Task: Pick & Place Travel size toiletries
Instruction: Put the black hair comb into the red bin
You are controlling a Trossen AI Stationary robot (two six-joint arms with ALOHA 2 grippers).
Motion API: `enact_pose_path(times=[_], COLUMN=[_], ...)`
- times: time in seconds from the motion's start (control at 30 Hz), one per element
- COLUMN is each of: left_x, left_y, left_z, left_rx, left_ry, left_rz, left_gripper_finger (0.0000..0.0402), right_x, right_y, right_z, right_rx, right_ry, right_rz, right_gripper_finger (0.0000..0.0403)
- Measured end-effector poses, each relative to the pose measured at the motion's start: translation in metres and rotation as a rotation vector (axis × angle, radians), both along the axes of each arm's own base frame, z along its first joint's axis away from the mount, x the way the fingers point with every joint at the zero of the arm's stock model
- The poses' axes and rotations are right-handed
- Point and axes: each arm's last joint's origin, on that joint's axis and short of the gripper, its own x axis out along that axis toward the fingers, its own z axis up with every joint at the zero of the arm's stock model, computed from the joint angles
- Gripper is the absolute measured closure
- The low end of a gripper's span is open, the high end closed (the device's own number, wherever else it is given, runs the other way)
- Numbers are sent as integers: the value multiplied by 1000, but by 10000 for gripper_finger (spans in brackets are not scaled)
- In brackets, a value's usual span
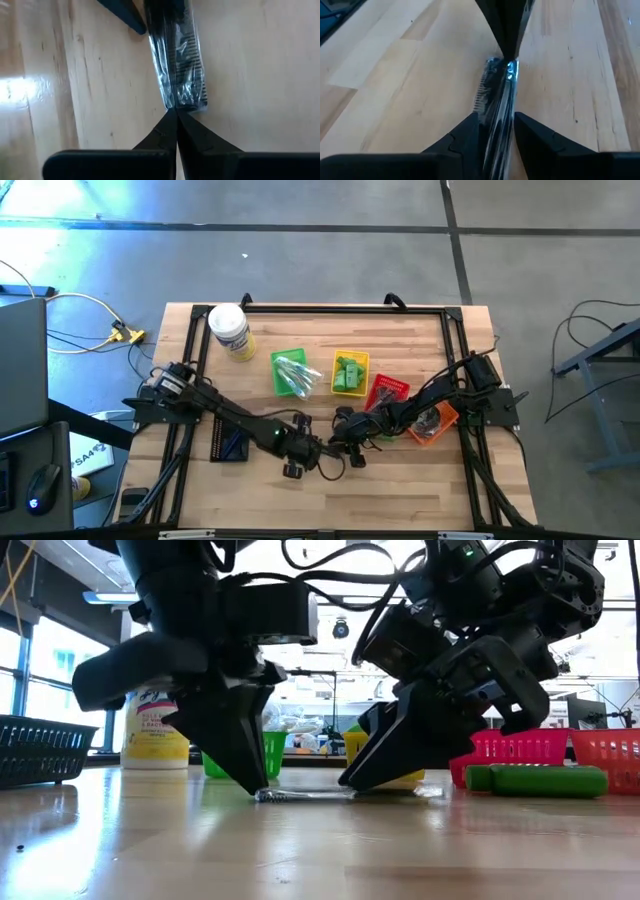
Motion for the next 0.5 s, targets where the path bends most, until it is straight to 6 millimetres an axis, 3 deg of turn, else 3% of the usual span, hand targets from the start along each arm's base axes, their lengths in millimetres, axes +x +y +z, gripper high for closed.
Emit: enact_pose_path(times=[0.27, 0.5], left_x=[4, 4], left_y=[-7, -8], left_z=[13, 15], left_rx=[51, 59], left_ry=[0, 5], left_rz=[-22, -28], left_gripper_finger=[401, 401], right_x=[2, 3], right_y=[1, 1], right_z=[3, 4], right_rx=[-5, 5], right_ry=[-37, -52], right_rz=[19, 10], right_gripper_finger=[277, 214])
